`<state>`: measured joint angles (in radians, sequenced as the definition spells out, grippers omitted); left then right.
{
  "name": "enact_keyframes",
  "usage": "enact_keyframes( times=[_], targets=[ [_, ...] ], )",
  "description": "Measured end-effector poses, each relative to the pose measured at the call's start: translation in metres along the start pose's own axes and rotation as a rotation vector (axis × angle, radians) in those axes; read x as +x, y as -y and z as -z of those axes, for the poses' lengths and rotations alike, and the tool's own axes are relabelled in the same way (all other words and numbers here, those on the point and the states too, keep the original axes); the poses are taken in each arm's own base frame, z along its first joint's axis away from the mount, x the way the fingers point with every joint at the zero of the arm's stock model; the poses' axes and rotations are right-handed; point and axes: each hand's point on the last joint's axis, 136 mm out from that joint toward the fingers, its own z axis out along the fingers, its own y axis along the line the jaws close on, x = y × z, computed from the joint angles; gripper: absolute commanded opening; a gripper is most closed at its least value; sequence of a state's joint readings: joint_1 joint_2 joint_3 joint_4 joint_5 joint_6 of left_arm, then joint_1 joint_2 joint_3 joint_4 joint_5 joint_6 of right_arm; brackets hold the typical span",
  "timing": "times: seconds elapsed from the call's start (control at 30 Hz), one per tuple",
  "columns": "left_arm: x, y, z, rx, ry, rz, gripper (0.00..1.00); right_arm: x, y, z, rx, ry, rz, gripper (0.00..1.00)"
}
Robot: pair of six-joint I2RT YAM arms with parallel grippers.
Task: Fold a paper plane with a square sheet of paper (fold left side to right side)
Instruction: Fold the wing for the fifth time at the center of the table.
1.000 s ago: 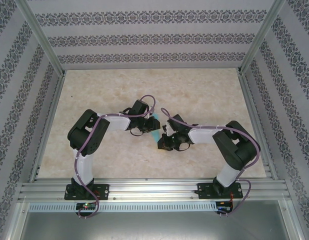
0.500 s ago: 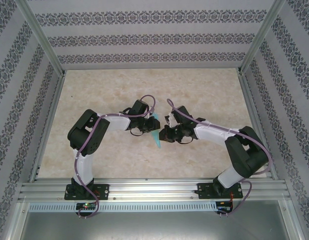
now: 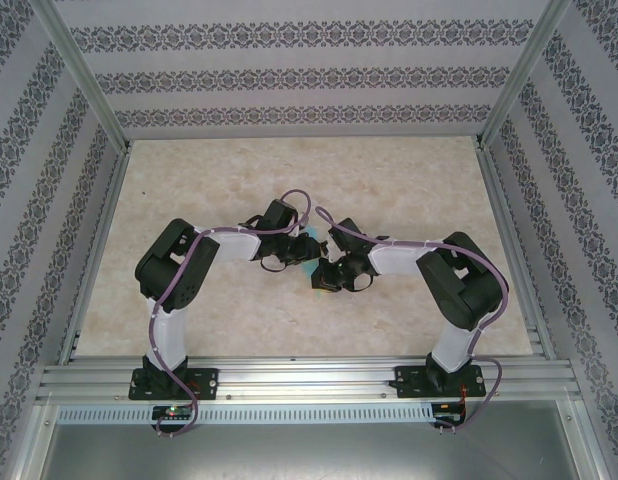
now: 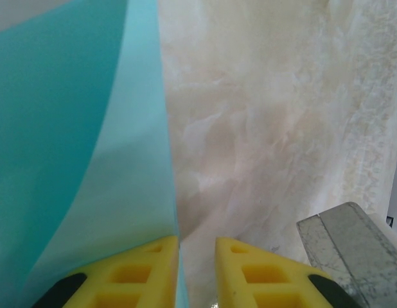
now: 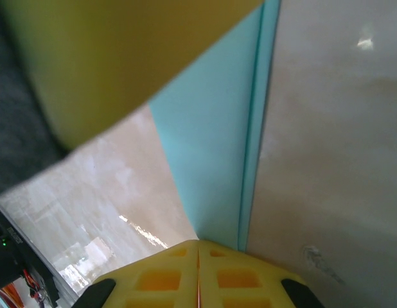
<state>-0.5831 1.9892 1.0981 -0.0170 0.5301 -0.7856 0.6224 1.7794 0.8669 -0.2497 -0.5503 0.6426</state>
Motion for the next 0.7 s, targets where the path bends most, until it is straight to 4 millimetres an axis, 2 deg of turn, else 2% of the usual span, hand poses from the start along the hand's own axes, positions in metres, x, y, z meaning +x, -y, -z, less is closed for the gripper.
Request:
enact_keyframes(
  times=[0.23,0.5,0.7],
  targets=[
    [-0.007,-0.001,0.001,-0.019,-0.006,-0.001,0.26,0.002,0.001,0.000,0.012,-0.006,0.016,0.08],
    [-0.048,-0.003,-0.001,-0.024,0.046,-0.002,0.28,0.002,0.002,-0.001,0.012,-0.007,0.032,0.08],
    [-0.071,0.000,-0.008,-0.016,0.069,-0.011,0.29,0.003,0.002,-0.001,0.013,-0.008,0.032,0.08]
  ],
)
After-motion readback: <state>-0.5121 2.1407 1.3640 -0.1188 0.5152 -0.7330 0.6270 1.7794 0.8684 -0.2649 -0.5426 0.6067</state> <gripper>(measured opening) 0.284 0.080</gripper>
